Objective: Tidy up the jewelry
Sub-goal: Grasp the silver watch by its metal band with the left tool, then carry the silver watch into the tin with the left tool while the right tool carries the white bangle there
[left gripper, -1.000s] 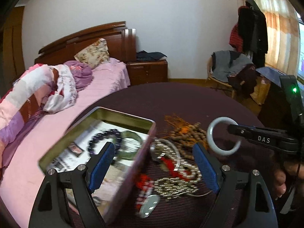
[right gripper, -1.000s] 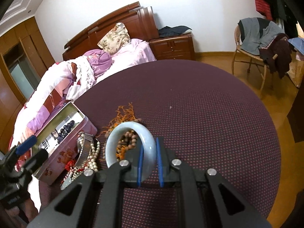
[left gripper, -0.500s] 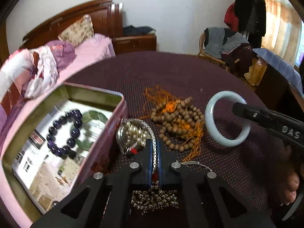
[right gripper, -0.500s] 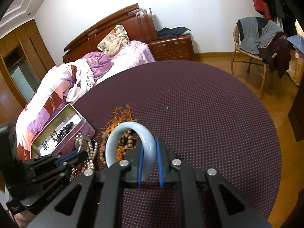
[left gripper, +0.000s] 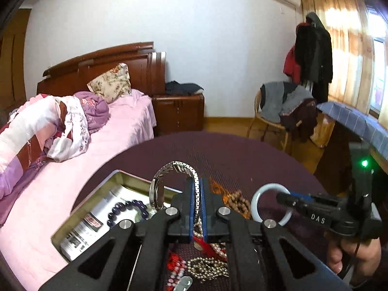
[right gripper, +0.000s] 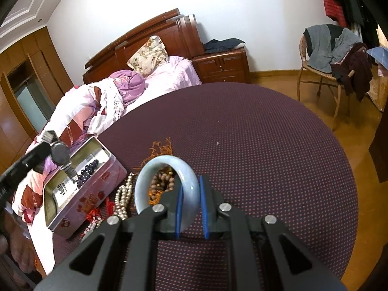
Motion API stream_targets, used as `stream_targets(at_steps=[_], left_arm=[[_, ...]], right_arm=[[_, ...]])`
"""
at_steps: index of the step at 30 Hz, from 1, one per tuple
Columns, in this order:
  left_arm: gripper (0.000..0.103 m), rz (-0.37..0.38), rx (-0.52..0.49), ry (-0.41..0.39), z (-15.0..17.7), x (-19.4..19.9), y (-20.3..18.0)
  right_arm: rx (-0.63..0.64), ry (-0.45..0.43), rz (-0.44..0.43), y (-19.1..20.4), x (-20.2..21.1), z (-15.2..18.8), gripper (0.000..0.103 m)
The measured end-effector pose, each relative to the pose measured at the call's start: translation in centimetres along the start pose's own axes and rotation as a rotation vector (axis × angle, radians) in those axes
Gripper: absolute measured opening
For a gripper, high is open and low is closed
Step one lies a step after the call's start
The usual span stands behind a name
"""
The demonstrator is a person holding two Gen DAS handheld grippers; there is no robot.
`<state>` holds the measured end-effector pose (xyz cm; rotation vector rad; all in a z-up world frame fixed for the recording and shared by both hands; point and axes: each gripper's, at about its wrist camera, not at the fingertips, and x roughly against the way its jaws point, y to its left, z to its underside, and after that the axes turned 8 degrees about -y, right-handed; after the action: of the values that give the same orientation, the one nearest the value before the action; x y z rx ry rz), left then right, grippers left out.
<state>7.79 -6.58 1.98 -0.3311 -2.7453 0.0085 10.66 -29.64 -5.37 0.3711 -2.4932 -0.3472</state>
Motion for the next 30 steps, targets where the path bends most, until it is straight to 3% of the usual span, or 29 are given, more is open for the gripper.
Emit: stream_targets(at_steps=[10,30], left_arm=[[0.003,-0.043,0.010,-0.035,-0.5,0.7,2.1],[0.003,-0.130,0.068,0.015,1.7,1.0,6.3]], right_arm=[[0.034,-0.014,-0.038,1.7,0.2,-1.1,0.016],[0.140,-0.001,-0.113,7.1,-1.0,-1.8,0.016]])
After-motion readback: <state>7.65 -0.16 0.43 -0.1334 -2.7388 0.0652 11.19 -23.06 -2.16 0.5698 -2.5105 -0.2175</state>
